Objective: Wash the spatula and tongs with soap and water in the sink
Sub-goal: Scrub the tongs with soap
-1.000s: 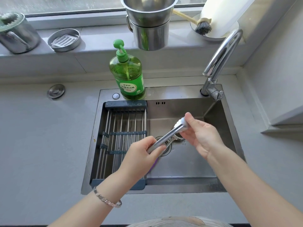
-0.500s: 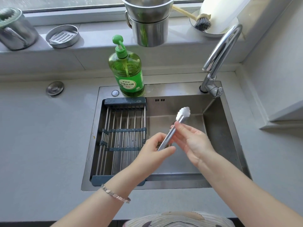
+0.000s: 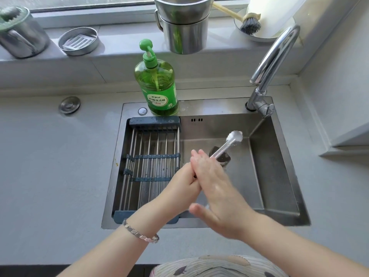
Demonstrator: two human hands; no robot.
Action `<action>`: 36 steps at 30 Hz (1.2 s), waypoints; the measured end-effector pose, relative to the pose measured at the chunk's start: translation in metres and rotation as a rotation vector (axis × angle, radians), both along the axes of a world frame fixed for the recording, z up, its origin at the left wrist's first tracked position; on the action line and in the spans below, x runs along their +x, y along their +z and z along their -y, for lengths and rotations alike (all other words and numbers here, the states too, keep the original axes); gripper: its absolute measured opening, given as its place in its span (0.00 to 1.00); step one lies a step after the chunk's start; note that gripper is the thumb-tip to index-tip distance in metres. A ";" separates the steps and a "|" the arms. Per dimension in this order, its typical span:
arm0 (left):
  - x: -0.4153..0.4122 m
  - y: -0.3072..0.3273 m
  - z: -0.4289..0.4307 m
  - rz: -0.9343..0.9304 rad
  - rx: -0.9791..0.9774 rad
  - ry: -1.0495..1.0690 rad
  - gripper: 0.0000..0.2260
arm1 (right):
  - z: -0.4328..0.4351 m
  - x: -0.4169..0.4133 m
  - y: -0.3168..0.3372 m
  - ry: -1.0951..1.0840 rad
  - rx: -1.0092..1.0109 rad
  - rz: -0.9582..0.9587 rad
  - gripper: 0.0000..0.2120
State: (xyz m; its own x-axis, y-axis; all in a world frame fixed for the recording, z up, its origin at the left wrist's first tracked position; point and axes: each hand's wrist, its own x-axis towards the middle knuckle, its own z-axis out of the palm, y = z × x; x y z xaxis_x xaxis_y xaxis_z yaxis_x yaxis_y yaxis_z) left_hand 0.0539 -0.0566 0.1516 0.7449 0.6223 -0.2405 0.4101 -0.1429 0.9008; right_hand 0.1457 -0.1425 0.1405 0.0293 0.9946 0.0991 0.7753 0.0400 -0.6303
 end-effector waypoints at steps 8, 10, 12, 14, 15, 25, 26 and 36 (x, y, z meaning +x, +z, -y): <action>-0.008 0.004 -0.002 0.103 -0.119 -0.025 0.05 | -0.007 0.034 0.004 0.067 -0.024 0.125 0.43; -0.007 0.006 -0.001 0.157 -0.170 -0.022 0.07 | -0.002 0.020 0.004 0.200 0.025 0.157 0.40; -0.009 0.004 -0.002 0.164 -0.179 -0.011 0.09 | -0.005 0.032 0.003 0.150 0.026 0.135 0.41; -0.010 0.002 -0.004 0.153 -0.164 0.034 0.15 | -0.009 0.048 0.003 -0.053 -0.032 0.051 0.43; -0.008 0.003 -0.004 0.163 -0.164 0.045 0.17 | -0.011 0.049 0.005 -0.082 -0.043 0.047 0.43; -0.010 0.002 -0.002 0.219 -0.230 0.107 0.23 | -0.012 0.044 0.003 -0.057 0.023 0.091 0.40; -0.009 0.002 -0.002 0.229 -0.240 0.105 0.21 | -0.009 0.034 0.001 0.030 0.052 0.122 0.38; -0.008 -0.002 -0.003 0.271 -0.377 0.144 0.13 | -0.007 0.025 -0.005 0.091 0.097 0.140 0.36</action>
